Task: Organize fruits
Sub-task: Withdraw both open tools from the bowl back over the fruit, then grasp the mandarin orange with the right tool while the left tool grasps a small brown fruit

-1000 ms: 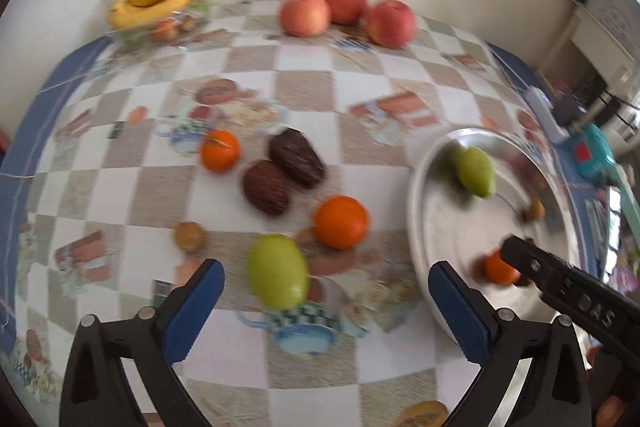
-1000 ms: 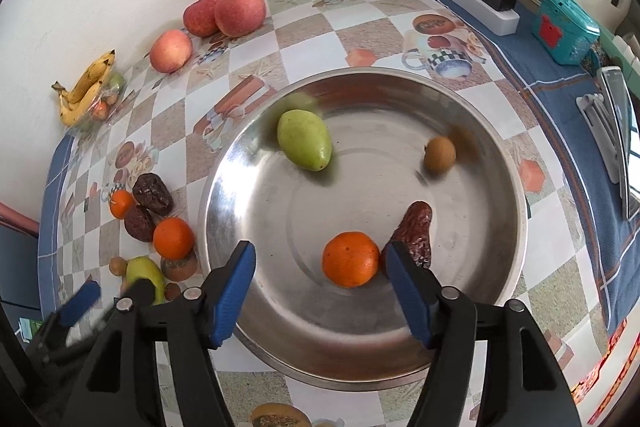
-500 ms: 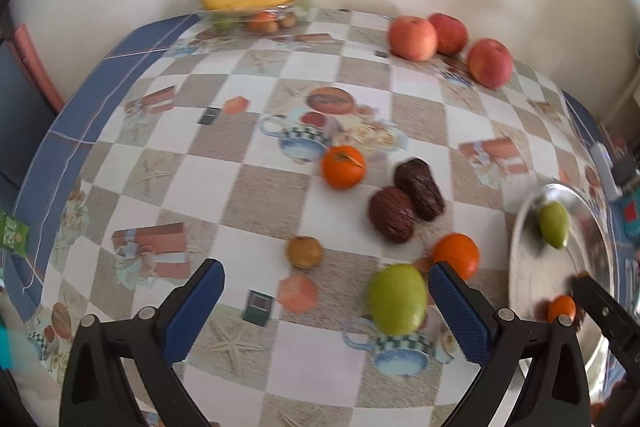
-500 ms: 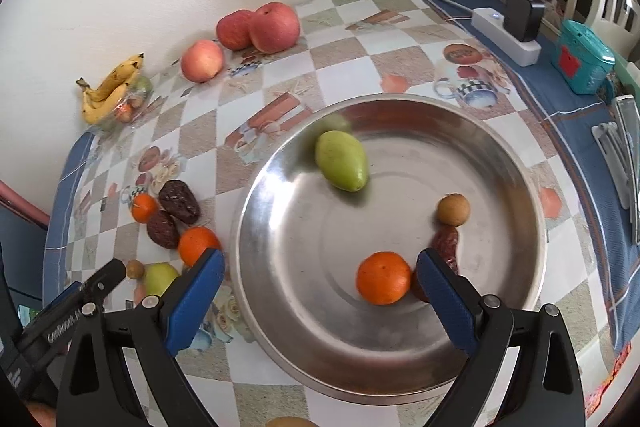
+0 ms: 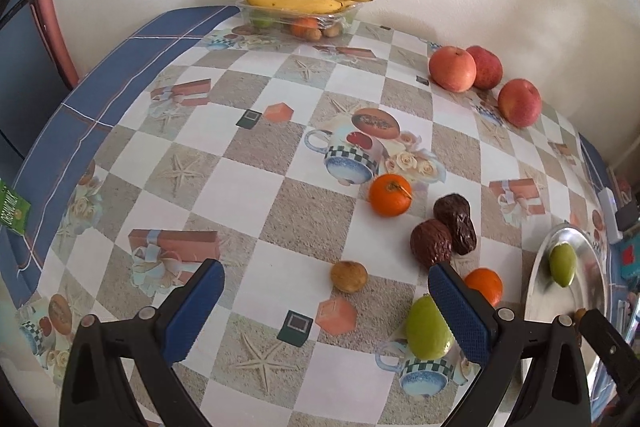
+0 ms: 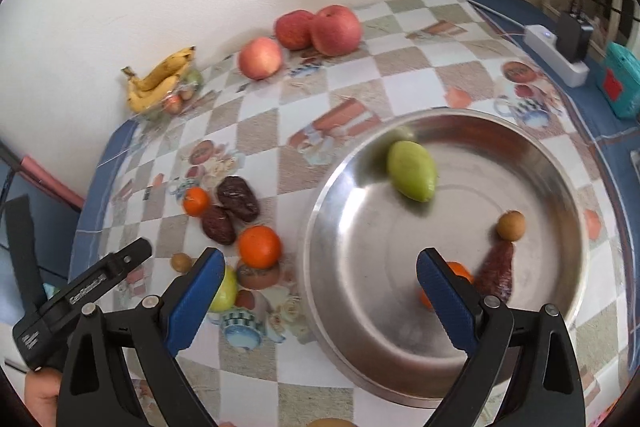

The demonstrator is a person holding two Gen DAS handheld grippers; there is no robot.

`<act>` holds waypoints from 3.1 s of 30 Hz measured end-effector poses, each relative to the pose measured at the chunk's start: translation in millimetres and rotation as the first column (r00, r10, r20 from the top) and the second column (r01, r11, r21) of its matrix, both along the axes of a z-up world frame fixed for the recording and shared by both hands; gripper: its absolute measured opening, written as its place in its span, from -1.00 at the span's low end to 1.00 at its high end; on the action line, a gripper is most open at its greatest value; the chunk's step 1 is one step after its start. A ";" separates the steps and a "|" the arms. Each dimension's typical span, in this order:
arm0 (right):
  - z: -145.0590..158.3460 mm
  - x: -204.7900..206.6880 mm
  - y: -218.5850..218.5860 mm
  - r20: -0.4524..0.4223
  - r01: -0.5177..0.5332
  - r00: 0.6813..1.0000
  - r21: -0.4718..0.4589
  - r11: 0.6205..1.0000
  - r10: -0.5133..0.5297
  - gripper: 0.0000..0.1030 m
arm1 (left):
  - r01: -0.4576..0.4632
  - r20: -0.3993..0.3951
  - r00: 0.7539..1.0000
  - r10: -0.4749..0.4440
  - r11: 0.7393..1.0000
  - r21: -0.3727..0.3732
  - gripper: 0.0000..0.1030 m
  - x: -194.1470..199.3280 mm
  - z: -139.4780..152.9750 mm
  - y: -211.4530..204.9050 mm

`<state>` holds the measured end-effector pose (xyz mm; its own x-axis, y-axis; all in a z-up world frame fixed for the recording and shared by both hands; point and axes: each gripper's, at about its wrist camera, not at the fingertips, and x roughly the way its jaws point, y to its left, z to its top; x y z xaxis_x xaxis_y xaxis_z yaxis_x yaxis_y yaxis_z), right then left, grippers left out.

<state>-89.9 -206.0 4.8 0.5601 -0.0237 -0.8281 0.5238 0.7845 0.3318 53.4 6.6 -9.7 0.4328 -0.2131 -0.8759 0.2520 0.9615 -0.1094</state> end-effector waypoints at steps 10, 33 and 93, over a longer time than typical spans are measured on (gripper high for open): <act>13.2 24.6 20.0 -0.003 -0.069 0.998 -0.042 0.997 0.069 0.88 | -0.024 -0.002 1.000 0.024 0.999 -0.044 1.00 11.5 3.6 7.9; 13.5 87.0 40.1 -0.040 -0.181 0.983 -0.068 0.981 0.179 0.52 | -0.050 -0.142 0.989 0.031 0.990 -0.132 0.77 32.9 -13.8 9.9; -25.0 83.7 50.6 -0.157 -0.210 0.967 -0.043 0.977 0.201 -0.23 | -0.002 -0.215 0.976 -0.025 0.992 -0.123 -0.47 22.6 -22.8 -2.9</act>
<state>-6.2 -155.4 -20.2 0.4266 0.0276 -0.9040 0.3895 0.8965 0.2112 76.0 3.6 -32.5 0.2330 -0.3282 -0.9154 0.2202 0.9347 -0.2790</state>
